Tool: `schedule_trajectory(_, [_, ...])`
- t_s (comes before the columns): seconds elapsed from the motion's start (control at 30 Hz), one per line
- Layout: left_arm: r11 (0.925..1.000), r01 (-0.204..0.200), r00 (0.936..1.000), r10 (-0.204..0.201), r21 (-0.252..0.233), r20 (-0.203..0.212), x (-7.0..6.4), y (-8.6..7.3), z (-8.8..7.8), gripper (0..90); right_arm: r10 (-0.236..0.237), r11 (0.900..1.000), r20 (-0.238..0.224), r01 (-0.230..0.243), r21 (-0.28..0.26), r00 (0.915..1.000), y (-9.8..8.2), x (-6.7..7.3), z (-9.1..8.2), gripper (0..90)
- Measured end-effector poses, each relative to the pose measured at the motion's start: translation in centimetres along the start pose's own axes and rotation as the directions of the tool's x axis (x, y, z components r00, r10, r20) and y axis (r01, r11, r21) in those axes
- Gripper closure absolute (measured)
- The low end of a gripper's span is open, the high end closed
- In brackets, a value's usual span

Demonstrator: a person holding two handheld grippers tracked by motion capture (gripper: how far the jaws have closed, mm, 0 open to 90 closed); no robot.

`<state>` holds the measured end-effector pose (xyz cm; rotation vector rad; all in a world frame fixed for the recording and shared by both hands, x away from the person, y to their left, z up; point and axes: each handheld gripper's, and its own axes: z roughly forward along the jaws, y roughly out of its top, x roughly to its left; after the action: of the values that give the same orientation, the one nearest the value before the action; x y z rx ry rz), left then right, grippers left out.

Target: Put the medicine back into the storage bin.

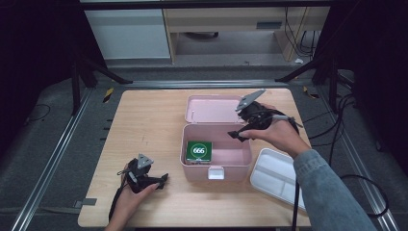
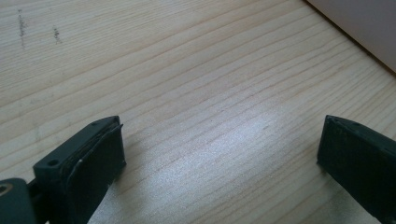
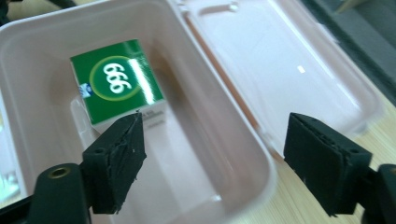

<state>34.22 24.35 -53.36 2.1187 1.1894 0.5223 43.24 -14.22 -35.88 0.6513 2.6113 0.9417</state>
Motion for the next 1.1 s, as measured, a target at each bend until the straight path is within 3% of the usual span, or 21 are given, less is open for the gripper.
schedule_trajectory(0.23, [1.0000,0.003,1.0000,-0.003,-0.001,-0.002,0.0,0.0,0.0,0.0,0.077,0.997,0.059,-0.077,-0.009,0.9952,-3.7,-1.2,-3.6,29.3])
schedule_trajectory(0.5, [1.0000,0.003,1.0000,-0.003,0.000,-0.002,0.0,0.0,0.0,0.0,0.138,0.990,0.073,-0.139,0.006,0.9877,-8.6,-1.4,-5.8,39.0])
schedule_trajectory(0.83, [1.0000,0.002,1.0000,-0.002,0.000,-0.002,0.0,0.0,0.0,0.0,0.176,0.979,0.017,-0.177,0.100,0.9843,-13.7,-0.2,-5.3,54.8])
schedule_trajectory(1.1, [1.0000,0.003,1.0000,-0.003,0.000,-0.002,0.0,0.0,0.0,0.0,0.203,0.968,-0.020,-0.198,0.157,0.9789,-16.3,0.8,-4.2,59.4])
